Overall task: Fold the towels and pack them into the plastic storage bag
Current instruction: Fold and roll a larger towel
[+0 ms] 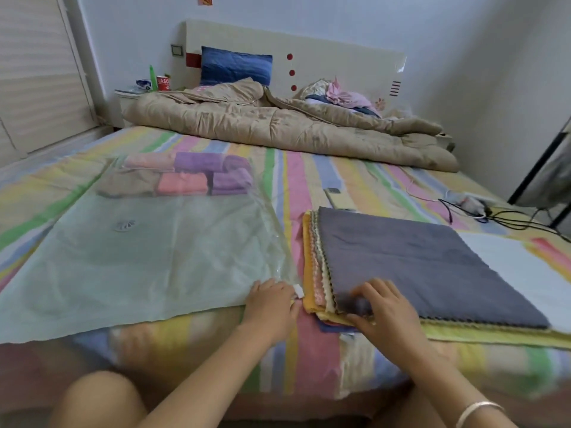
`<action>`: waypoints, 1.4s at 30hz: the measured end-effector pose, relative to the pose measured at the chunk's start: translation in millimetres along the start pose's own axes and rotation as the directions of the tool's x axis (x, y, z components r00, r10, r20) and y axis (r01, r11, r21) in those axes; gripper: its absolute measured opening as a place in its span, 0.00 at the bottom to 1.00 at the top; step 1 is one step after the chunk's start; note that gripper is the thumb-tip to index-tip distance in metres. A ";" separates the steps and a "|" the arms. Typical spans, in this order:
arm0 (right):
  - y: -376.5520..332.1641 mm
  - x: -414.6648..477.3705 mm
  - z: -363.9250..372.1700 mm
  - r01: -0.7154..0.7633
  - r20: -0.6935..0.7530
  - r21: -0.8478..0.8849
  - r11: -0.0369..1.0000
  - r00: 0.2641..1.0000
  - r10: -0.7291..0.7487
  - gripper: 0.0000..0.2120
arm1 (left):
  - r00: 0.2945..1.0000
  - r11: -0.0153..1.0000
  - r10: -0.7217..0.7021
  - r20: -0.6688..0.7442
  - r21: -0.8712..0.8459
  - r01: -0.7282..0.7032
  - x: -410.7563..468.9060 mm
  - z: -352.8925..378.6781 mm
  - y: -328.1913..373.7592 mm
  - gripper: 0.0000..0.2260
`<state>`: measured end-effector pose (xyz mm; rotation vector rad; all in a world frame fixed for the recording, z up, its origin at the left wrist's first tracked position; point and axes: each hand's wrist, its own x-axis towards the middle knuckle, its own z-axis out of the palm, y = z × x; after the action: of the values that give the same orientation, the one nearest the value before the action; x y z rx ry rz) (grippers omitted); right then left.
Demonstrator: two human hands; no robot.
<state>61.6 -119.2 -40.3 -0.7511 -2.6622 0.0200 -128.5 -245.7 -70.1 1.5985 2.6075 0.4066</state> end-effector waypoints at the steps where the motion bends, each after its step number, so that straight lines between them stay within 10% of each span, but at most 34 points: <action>1: 7.3 -1.5 0.1 0.014 0.021 -0.022 1.000 1.000 -0.013 0.17 | 0.998 0.999 -0.039 -0.048 0.011 0.040 1.0 -3.4 7.2 0.14; 8: 31.6 7.5 -1.7 0.042 0.050 0.128 0.991 0.998 -0.049 0.04 | 0.938 0.986 0.132 -0.320 -0.050 -0.156 7.5 -5.8 45.2 0.13; 13: 39.1 13.4 -1.4 -0.136 0.140 0.387 0.912 0.986 0.088 0.04 | 0.918 0.898 0.333 -0.217 -0.226 -0.379 22.4 -4.5 60.0 0.22; 21: 47.6 8.7 4.3 -0.105 0.064 0.394 0.913 0.994 0.087 0.04 | 0.968 0.907 0.164 -0.193 -0.357 -0.225 55.9 -20.7 68.5 0.08; 28: 103.9 21.8 -19.9 -0.080 -0.053 0.049 0.996 0.995 0.083 0.08 | 0.976 0.809 -0.149 -0.162 -0.587 0.026 91.9 -17.9 67.6 0.10; 42: 262.9 87.8 -27.8 -0.272 0.026 -0.149 0.951 0.960 0.279 0.13 | 0.905 0.876 -0.350 -0.242 -0.426 0.225 171.6 2.3 56.5 0.14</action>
<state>134.2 148.4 -13.5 -1.1789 -2.6010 -0.0839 -158.3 -69.6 -42.8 1.0625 2.6854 1.1524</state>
